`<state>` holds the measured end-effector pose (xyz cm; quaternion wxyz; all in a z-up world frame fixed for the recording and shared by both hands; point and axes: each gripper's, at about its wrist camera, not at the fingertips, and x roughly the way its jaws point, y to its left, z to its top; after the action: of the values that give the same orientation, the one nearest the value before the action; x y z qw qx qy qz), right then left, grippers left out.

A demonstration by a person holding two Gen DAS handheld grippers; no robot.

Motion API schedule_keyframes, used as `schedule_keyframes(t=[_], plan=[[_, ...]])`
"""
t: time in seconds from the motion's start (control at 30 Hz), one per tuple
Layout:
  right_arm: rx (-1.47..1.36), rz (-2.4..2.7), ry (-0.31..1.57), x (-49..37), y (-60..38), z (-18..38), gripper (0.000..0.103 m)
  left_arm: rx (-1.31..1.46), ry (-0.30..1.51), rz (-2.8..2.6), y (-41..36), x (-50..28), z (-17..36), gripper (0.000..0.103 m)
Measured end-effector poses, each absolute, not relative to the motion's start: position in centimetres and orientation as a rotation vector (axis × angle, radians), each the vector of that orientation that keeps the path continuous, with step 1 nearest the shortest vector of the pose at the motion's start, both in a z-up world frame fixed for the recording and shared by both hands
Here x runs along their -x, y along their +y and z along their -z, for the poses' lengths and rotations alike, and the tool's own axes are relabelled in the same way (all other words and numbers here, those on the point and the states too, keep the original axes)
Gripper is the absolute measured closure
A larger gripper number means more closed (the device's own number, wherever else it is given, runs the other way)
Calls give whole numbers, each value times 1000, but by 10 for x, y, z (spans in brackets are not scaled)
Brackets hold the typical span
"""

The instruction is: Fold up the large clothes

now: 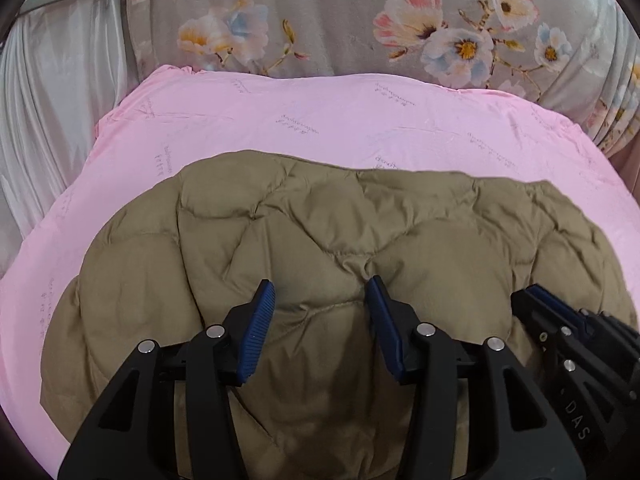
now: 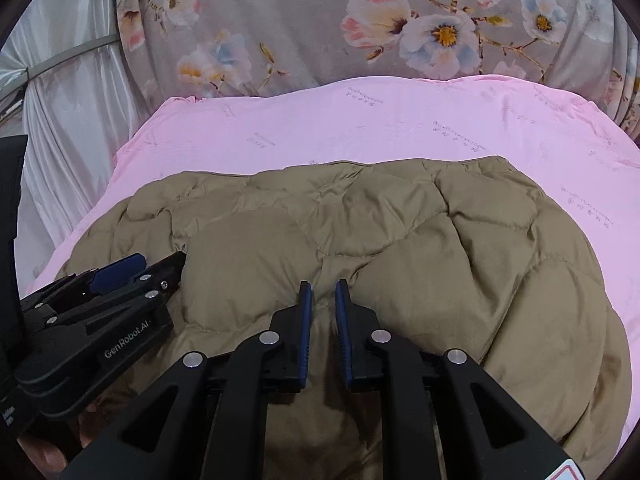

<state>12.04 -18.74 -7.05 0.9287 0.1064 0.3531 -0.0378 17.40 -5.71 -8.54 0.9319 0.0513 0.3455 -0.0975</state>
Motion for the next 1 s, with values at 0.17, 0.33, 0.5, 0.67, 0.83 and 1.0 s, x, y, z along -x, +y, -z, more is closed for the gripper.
schedule_keyframes(t=[0.17, 0.33, 0.5, 0.67, 0.83, 1.0], plan=[[-198, 88, 724, -120, -184, 76, 89, -141, 673, 178, -62, -168, 97, 55], [-186, 94, 744, -123, -182, 76, 89, -152, 675, 171, -64, -170, 101, 55], [-183, 95, 753, -125, -182, 76, 89, -167, 684, 162, -67, -169, 104, 55], [-188, 94, 756, -125, -182, 77, 89, -184, 690, 154, -69, -171, 105, 56], [-207, 84, 759, -126, -185, 79, 89, -192, 693, 149, -70, -172, 106, 56], [-275, 48, 751, -125, -194, 82, 89, -165, 691, 163, -66, -173, 104, 55]])
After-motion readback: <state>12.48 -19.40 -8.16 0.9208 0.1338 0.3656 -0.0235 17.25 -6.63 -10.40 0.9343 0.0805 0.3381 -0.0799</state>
